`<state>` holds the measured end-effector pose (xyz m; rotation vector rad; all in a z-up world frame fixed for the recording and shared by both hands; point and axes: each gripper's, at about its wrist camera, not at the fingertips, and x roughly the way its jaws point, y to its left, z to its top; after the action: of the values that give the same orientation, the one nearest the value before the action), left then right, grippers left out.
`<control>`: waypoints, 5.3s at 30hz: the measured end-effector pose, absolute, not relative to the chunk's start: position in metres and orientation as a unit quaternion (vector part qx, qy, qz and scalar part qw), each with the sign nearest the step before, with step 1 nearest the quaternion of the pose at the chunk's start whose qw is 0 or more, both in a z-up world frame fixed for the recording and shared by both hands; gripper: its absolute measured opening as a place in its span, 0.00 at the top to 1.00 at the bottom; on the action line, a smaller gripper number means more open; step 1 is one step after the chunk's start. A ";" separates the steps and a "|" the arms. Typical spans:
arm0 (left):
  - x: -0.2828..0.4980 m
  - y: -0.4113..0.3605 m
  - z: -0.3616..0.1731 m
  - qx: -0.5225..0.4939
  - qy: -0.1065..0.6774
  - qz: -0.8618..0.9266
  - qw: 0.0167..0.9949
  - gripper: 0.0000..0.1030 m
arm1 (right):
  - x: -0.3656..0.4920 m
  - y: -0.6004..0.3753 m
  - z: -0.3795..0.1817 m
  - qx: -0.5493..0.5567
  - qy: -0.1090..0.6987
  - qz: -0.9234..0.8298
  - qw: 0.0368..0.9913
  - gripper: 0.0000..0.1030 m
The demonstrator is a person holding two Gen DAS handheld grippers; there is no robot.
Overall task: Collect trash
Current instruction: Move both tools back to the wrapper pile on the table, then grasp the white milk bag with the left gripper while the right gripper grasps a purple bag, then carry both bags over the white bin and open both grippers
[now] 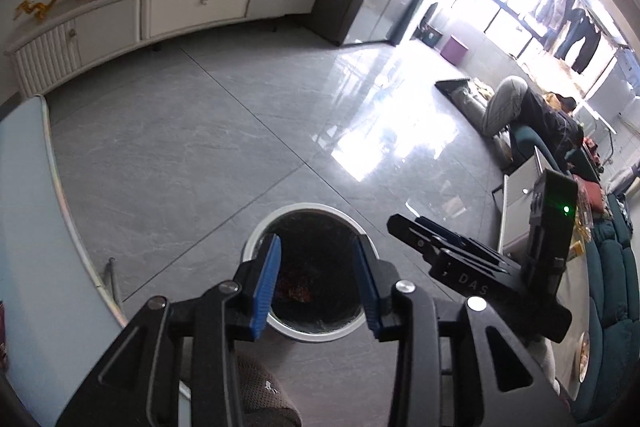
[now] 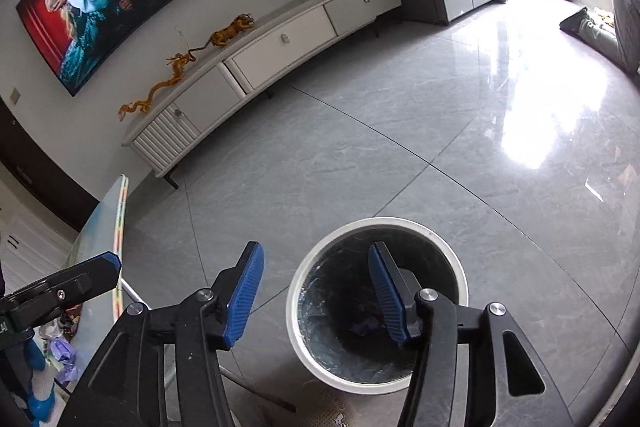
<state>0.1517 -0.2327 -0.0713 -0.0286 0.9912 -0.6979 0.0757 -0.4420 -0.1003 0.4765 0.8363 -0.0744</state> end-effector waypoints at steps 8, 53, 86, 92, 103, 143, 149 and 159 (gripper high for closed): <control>0.128 -0.118 -0.006 -0.083 0.389 -0.224 0.890 0.65 | 0.058 -0.379 -0.038 0.192 0.358 0.028 0.913 0.49; 0.085 0.233 -0.015 -0.141 0.405 0.083 0.900 0.65 | 0.089 -0.133 -0.003 0.068 0.380 0.272 0.881 0.46; 0.070 0.224 -0.126 -0.169 0.507 0.037 0.844 0.56 | 0.100 -0.030 -0.120 0.028 0.511 0.373 0.774 0.65; 0.070 0.229 -0.134 -0.183 0.501 0.036 0.845 0.60 | 0.090 -0.035 -0.117 0.027 0.507 0.373 0.777 0.67; 0.054 0.239 -0.119 -0.211 0.466 0.053 0.858 0.68 | 0.081 -0.046 -0.106 0.037 0.494 0.372 0.785 0.67; 0.135 -0.222 -0.061 0.003 0.481 -0.320 0.816 0.66 | 0.097 -0.418 -0.096 0.195 0.418 -0.030 0.887 0.63; 0.149 -0.278 -0.107 -0.012 0.524 -0.347 0.778 0.60 | 0.101 -0.456 -0.135 0.205 0.449 -0.086 0.865 0.48; 0.168 -0.298 -0.124 -0.024 0.529 -0.347 0.774 0.51 | 0.083 -0.477 -0.150 0.241 0.447 -0.125 0.852 0.33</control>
<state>0.1681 -0.2979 -0.1240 -0.0528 1.1461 -0.7504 0.0828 -0.4770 -0.1497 0.5073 0.9402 -0.2638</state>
